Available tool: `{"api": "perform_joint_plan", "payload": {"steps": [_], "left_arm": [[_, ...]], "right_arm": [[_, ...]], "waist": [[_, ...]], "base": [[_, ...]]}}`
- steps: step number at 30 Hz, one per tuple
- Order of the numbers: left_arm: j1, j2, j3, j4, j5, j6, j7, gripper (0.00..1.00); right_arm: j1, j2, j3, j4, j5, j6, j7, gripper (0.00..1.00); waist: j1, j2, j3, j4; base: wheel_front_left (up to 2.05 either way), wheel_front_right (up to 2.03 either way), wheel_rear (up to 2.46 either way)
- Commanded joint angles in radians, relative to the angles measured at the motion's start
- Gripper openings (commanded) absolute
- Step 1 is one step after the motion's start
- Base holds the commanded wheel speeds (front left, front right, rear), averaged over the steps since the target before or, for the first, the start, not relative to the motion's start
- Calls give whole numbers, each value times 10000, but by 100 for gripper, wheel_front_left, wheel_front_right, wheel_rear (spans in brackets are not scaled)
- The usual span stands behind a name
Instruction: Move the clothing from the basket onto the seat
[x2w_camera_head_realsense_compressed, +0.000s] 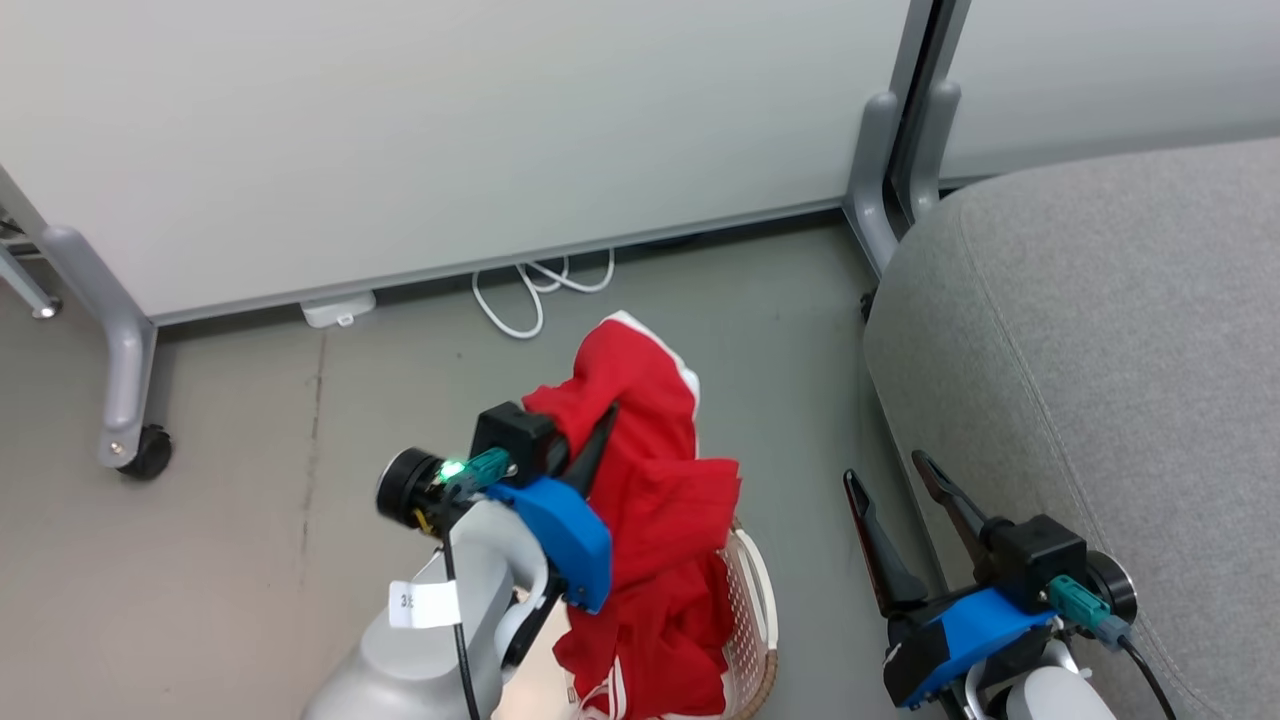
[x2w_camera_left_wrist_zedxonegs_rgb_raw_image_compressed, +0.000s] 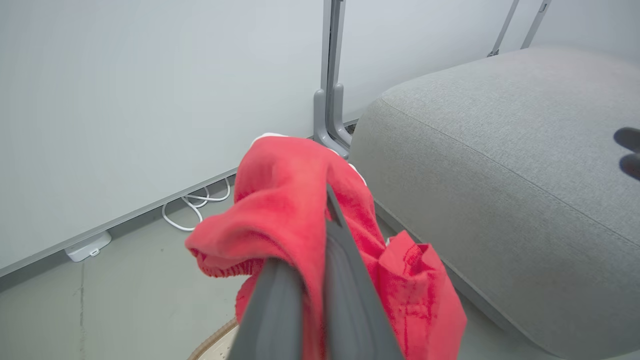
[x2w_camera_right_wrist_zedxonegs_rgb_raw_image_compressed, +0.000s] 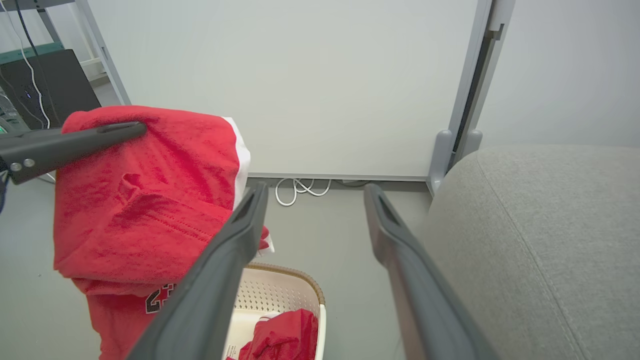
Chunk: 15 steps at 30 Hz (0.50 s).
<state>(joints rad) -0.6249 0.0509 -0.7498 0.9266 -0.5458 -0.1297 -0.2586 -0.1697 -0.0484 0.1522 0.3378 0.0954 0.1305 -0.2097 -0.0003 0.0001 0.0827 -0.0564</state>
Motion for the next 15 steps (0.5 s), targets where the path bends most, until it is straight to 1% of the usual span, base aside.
{"api": "perform_joint_plan", "payload": {"steps": [1,7,15], "left_arm": [[-184,-6,-67,-57,-53,-7,-45,0],[-678,-5,-938,-720,-737,16,-42,0],[-1495,1,-1890,-1158,-1531,281,78,0]], "right_arm": [[153,-36,0,-50,21,5,27,100],[469,-36,20,-235,63,3,202,100],[795,-35,-3,-406,37,5,386,100]], "waist": [[3,-1,-171,99],[3,-1,-545,199],[3,-1,-885,298]], "base": [[0,0,0],[0,0,0],[0,0,0]]}}
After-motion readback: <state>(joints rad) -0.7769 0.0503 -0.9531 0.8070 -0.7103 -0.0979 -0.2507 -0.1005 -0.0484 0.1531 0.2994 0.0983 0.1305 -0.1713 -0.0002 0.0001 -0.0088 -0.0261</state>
